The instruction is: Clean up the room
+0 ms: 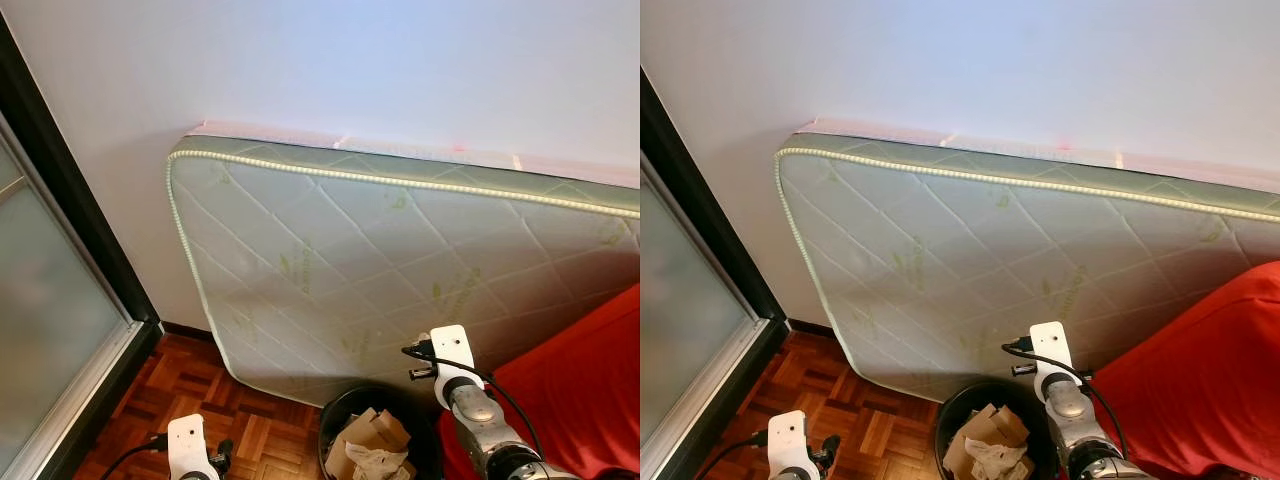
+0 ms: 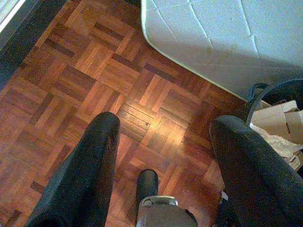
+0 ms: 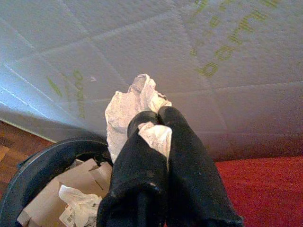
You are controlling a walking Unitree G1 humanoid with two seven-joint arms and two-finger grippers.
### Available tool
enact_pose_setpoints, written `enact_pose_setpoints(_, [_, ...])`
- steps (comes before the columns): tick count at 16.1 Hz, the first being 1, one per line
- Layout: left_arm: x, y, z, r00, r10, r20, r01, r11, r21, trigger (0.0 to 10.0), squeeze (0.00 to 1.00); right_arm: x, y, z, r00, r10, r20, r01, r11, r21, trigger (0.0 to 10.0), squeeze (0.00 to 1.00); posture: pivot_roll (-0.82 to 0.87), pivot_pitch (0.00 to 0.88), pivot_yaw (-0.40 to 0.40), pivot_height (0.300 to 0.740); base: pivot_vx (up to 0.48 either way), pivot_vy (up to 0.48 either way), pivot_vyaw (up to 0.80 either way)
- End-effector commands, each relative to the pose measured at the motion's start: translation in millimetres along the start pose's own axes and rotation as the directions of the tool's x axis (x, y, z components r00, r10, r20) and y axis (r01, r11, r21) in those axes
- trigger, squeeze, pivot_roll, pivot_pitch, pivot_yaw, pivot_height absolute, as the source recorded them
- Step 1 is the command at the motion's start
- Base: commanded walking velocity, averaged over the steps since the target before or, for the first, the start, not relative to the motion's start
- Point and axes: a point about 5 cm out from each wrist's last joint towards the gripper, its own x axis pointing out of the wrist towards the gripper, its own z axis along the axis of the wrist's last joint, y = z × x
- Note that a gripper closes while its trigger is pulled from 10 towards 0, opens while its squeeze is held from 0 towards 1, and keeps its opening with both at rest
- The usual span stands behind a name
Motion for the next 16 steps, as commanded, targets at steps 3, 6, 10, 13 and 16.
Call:
enact_pose_setpoints(3, [0.1, 0.1, -1.4, 1.000, -0.002, -0.014, 0.002, 1.000, -0.001, 10.0, 0.00, -0.9, -3.3, -4.1, 1.000, -0.014, -0.017, 0.014, 1.000, -0.004, 10.0, 1.00, 0.06, 0.000, -0.040, 0.740, 0.000, 0.000, 0.00])
enact_pose_setpoints(6, [0.0, 0.3, -2.0, 1.000, -0.003, -0.018, 0.003, 1.000, -0.002, 10.0, 0.00, -1.0, -3.3, -4.9, 1.000, -0.015, -0.022, 0.014, 1.000, -0.008, 10.0, 1.00, 0.06, 0.000, -0.039, 0.740, 0.000, 0.000, 0.00])
enact_pose_setpoints(10, [-0.1, 0.9, -2.3, 1.000, -0.002, -0.020, 0.002, 1.000, -0.002, 10.0, 0.00, -1.3, -2.2, -5.7, 1.000, -0.008, -0.024, 0.008, 1.000, -0.004, 10.0, 1.00, 0.07, 0.000, -0.040, 0.740, 0.000, 0.000, 0.00])
enact_pose_setpoints(13, [0.0, 0.7, -2.3, 1.000, -0.003, -0.021, 0.003, 1.000, -0.002, 10.0, 0.00, -1.4, -2.2, -6.2, 1.000, -0.008, -0.026, 0.008, 1.000, -0.007, 10.0, 1.00, 0.07, 0.000, -0.040, 0.740, 0.000, 0.000, 0.00])
enact_pose_setpoints(16, [-0.1, 0.3, -2.7, 1.000, -0.003, -0.023, 0.003, 1.000, -0.002, 10.0, 0.00, -2.1, -0.3, -8.9, 0.999, 0.015, -0.037, -0.014, 1.000, 0.010, 10.0, 1.00, 0.06, 0.000, -0.040, 0.740, 0.000, 0.000, 0.00])
